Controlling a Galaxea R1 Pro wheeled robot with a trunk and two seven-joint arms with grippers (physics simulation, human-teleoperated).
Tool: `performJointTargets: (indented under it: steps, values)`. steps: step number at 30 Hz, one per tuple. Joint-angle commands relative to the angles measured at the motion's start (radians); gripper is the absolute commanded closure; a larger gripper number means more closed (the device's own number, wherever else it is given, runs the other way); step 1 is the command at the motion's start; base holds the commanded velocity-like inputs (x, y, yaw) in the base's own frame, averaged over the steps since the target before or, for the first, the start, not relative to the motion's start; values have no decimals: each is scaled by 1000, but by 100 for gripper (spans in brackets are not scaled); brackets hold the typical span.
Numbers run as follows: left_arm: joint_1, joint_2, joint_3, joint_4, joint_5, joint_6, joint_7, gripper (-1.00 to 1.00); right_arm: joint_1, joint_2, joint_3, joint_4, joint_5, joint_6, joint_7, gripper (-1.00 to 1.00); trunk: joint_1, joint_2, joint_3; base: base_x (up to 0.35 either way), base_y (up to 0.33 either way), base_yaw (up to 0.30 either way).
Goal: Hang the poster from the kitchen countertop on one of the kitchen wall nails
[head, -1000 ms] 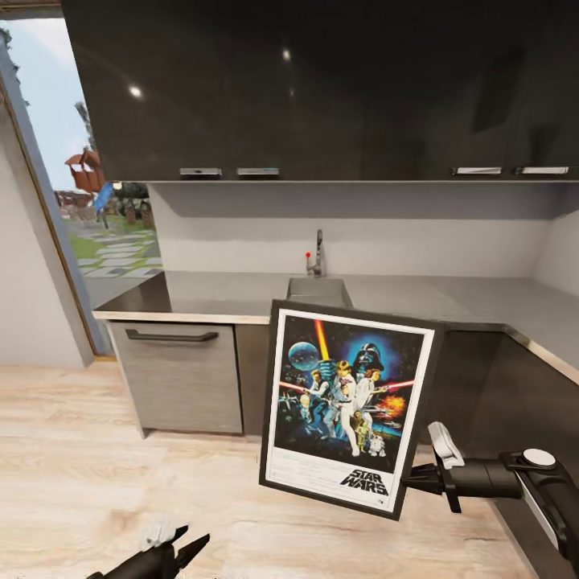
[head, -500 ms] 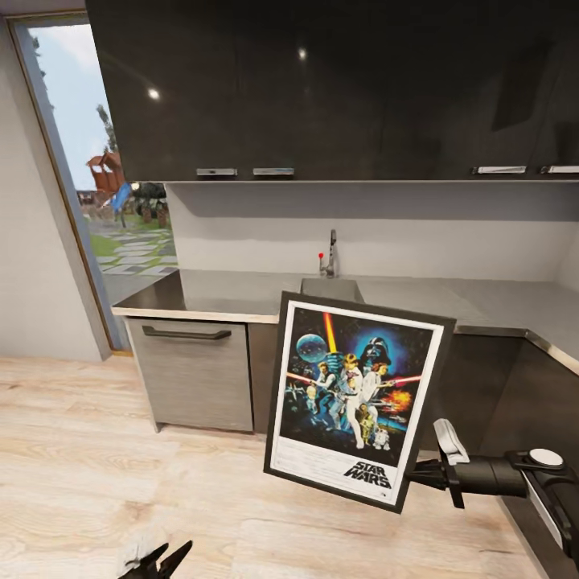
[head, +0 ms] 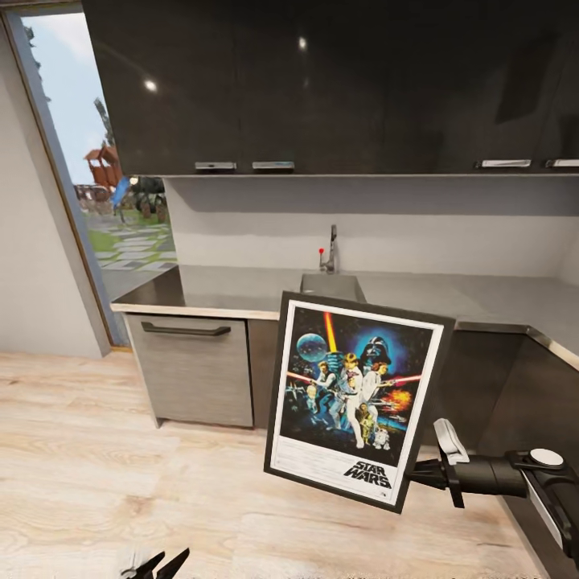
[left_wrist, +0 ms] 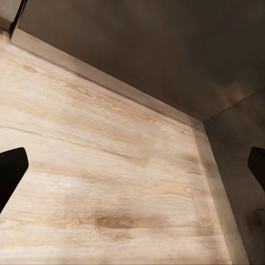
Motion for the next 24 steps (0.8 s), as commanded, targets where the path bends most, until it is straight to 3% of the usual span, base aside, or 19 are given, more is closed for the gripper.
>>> performJointTargets:
  steps: [1, 4, 11, 24]
  values:
    - [-1, 0, -9, 1, 7, -6, -1, -100, -1, 0, -1, 0, 0, 13, 5, 100, 0, -1, -3, 0, 0, 0]
    - [-1, -1, -9, 1, 7, -5, -1, -100, -1, 0, -1, 0, 0, 12, -3, 100, 0, -1, -8, 0, 0, 0]
    - [-1, -1, -9, 1, 7, -4, -1, -100, -1, 0, -1, 0, -1, 13, -47, 100, -27, 48, 3, 0, 0, 0]
    - [0, -1, -9, 1, 7, -2, 1, -100, -1, 0, -1, 0, -2, 13, -54, 100, -77, 139, 23, 0, 0, 0]
